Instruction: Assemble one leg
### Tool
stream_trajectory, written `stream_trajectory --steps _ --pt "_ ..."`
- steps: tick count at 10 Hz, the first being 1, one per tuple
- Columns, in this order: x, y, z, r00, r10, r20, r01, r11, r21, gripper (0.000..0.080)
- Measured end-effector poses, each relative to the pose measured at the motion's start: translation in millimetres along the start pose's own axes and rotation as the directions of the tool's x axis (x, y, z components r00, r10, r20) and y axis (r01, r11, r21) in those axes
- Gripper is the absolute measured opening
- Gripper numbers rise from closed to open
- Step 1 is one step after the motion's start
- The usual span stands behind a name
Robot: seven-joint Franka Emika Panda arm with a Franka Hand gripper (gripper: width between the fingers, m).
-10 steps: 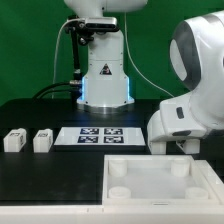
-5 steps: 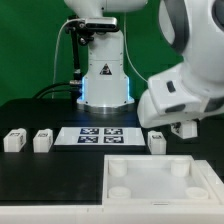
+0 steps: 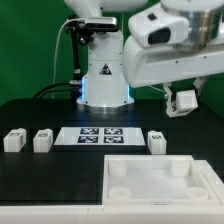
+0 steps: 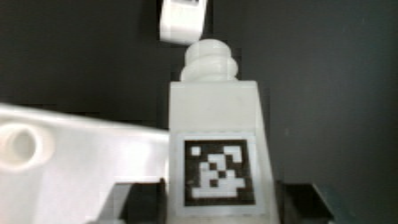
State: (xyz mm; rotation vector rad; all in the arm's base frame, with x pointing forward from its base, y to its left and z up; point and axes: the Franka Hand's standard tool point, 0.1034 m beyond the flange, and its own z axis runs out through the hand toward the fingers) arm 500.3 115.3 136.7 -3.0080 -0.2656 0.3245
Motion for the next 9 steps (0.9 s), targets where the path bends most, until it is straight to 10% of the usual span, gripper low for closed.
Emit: stream_trajectory --steps 4,7,9 --pt "13.3 12.1 8.6 0.911 -0.044 -0.410 0.027 0.998 -0.048 0.0292" --pt "53.0 31.9 -41.4 0.790 -0.085 -0.607 0.034 0.995 -0.095 0.0292" --pt "45.6 36.0 -24.9 0.718 -0.102 -0.689 0.027 0.993 -0.118 0.0293"
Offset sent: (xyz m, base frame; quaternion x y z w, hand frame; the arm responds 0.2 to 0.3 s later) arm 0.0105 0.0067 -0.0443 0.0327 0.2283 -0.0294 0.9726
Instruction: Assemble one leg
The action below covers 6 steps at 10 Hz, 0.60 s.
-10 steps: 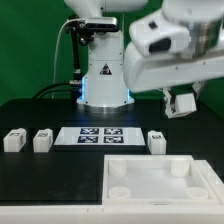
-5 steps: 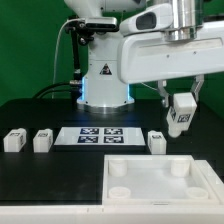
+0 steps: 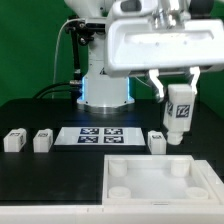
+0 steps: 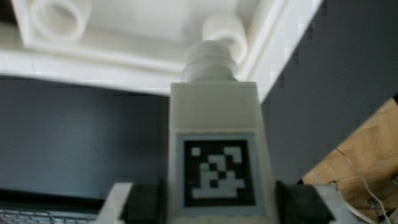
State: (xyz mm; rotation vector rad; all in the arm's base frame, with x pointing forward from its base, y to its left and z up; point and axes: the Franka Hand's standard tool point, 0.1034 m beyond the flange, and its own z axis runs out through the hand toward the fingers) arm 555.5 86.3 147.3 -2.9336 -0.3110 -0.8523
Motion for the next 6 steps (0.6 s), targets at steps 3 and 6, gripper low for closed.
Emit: stream_trajectory --steps 3,6 --pt "4.7 -0.4 -0.6 1.000 -0.001 0.015 0.001 1.000 0.004 0.0294" --pt "11.9 -4.6 18.5 1.000 0.008 -0.026 -0.008 1.000 0.014 0.0294"
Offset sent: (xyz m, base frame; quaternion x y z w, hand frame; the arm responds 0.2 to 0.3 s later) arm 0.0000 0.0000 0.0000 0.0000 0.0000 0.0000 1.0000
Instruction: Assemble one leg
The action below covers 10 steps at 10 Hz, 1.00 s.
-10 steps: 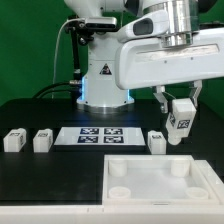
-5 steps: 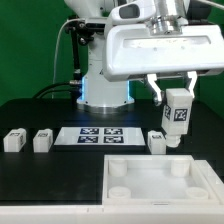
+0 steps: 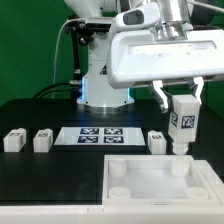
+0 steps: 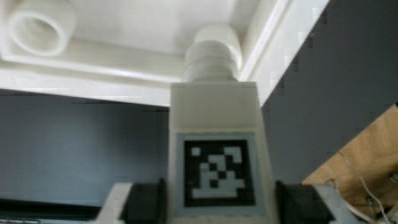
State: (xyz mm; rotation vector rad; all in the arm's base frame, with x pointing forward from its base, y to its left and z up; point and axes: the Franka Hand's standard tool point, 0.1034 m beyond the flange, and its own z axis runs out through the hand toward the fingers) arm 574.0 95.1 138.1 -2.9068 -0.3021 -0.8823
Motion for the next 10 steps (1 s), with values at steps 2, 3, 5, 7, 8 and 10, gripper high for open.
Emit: stream_trajectory --steps 2,3,5,7,8,10 --pt "11.7 -1.2 13.3 1.000 0.008 -0.019 -0.008 1.000 0.008 0.0294" --pt "9.9 -1.8 23.1 1.000 0.013 -0.026 -0.013 1.000 0.011 0.0294" --pt "9.3 1.1 35.7 1.000 0.018 -0.020 -0.018 1.000 0.013 0.0294" --pt "9.6 -1.2 47.1 1.000 0.023 -0.017 -0.023 1.000 0.020 0.0294" --pt "11.1 -3.4 51.3 1.000 0.024 -0.018 -0.023 0.999 0.024 0.0294" --pt "8.8 -9.4 56.7 1.000 0.020 -0.012 -0.020 0.999 0.032 0.0294"
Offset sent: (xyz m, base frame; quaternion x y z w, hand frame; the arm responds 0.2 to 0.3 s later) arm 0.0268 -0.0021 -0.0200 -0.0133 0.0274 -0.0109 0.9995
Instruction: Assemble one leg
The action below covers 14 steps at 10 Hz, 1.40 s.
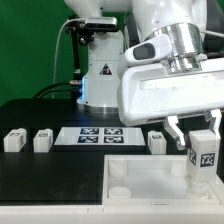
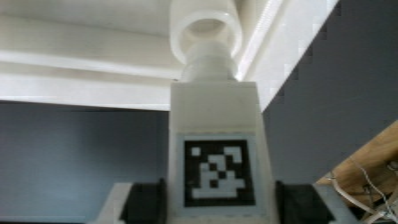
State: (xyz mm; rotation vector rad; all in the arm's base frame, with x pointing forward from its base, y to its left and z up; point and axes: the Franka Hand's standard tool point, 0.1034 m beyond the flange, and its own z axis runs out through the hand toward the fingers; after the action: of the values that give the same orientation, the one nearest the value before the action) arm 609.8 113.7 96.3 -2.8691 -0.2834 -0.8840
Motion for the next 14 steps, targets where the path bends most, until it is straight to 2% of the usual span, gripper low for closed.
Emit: stream_trajectory --steps 9,11,14 --pt "-7.4 8.1 2.2 1.000 0.004 -0.004 -0.004 1.000 -0.010 0.0294" --pt "-13.9 6.0 7.4 1.000 0.005 0.004 -0.005 1.000 -0.007 0.0294" --pt "-12.2 4.8 8.9 1.000 0.004 -0.014 -0.005 1.000 -0.008 0.0294"
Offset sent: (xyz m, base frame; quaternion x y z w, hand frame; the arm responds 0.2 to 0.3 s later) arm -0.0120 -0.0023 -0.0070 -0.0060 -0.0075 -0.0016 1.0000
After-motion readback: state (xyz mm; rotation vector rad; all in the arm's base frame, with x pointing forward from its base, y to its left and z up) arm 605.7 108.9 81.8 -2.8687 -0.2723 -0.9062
